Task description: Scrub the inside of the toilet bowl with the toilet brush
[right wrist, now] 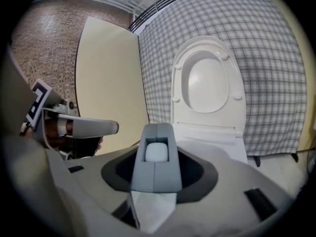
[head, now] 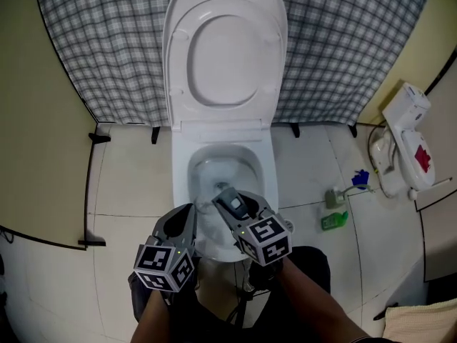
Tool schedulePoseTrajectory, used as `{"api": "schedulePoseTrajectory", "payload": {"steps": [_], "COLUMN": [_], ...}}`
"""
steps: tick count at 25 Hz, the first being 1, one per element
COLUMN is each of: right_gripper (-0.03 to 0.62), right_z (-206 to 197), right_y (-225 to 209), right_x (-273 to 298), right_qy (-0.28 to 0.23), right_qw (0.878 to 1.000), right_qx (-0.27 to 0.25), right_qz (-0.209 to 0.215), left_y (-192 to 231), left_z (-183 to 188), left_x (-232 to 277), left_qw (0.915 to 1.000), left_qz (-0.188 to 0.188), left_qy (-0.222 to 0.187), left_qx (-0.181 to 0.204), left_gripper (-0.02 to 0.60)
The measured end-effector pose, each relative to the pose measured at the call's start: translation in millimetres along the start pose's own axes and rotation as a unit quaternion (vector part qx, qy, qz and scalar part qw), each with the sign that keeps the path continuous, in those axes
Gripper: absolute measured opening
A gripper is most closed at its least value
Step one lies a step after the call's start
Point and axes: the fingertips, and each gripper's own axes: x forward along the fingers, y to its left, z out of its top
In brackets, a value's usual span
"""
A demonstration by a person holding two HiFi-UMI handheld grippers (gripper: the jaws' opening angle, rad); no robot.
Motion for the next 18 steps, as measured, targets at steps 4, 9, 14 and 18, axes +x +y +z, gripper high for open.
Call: {"api": "schedulePoseTrajectory", "payload": {"steps": [4,9,14,18], "right_gripper": [0.206,0.204,0.204,0.204], "right_z": [14,32,60,66], "right_y": [-23,-52,-80,-90], "right_x": [26,49,56,56], "right_qy": [-0.016,-0.043,-0.079,-0.084], "right_qw": [1.000,0.998,0.994,0.992], "right_qx": [0.003,0.015,0.020,0.019], "right_qz": [-0.016,-0.044,-0.073,-0.089], "left_y": [-1,4,8,8], "left_z": [-4,-7,-8,-10], "left_x": [14,30,41,40], "left_qw": [0.9999,0.9996,0.9992,0.9991], "left_qz": [-0.010,-0.018,-0.020,-0.019], "left_qy": [0.010,0.022,0.033,0.037], "left_qx": [0.003,0.007,0.011,0.009], "left_gripper": [0.009,0.009,0.009,0.009]}}
